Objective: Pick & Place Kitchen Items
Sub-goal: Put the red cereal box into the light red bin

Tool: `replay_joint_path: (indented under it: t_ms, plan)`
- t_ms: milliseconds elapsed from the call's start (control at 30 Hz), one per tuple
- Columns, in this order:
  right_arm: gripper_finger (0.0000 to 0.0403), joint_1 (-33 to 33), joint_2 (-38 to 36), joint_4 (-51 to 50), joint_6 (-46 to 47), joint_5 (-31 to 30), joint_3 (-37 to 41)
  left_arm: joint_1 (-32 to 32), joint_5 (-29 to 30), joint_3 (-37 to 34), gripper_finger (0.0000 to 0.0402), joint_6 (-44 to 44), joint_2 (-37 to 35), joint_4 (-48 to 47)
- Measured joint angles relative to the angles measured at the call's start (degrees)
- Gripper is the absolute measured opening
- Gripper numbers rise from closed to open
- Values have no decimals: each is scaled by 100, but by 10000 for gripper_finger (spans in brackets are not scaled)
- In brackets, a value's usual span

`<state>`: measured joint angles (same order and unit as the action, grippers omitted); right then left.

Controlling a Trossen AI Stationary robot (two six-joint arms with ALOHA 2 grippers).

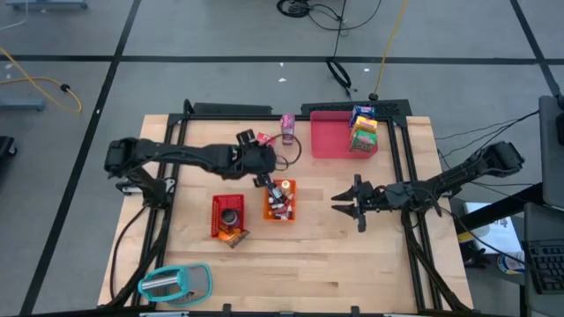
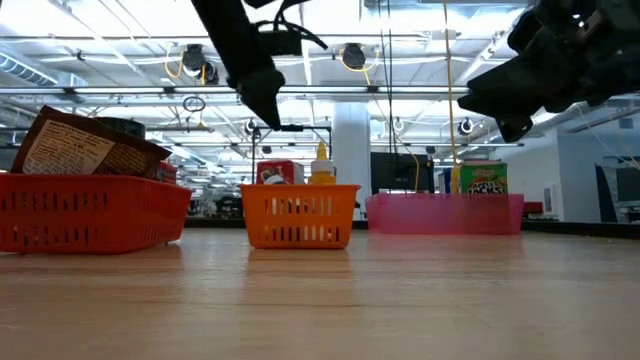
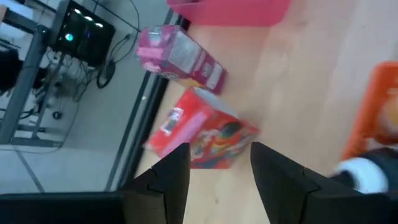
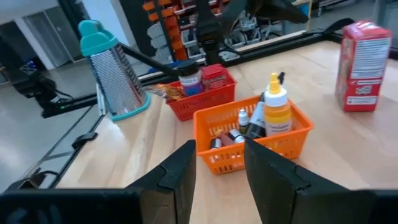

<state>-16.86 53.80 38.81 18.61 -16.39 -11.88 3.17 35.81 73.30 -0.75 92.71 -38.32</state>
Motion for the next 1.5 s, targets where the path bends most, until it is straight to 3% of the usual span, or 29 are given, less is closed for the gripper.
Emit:
replay_joint_path:
  t_ms: [433, 633, 833, 967, 1267, 1367, 1500]
  plan:
    - [130, 1184, 0, 127, -357, 177, 0, 986, -784, -604, 171, -1630, 0, 981]
    - [130, 1606, 0, 176, -443, 660, 0, 1190, -963, -675, 171, -1916, 0, 1193]
    - [130, 1761, 0, 170, -479, 770, 0, 1348, -1618, -680, 170, -2072, 41, 1033]
    - [130, 1763, 0, 174, -481, 770, 0, 1360, -1157, -688, 170, -2350, 204, 1108]
    - [130, 1763, 2, 199, -481, 772, 0, 1397, -878, -668, 169, -2664, 642, 1406]
    - [130, 1763, 2, 191, -481, 770, 0, 1397, -852, -664, 146, -2631, 659, 1376]
    - [130, 1763, 2, 175, -479, 771, 0, 1374, -849, -666, 66, -2603, 612, 1344]
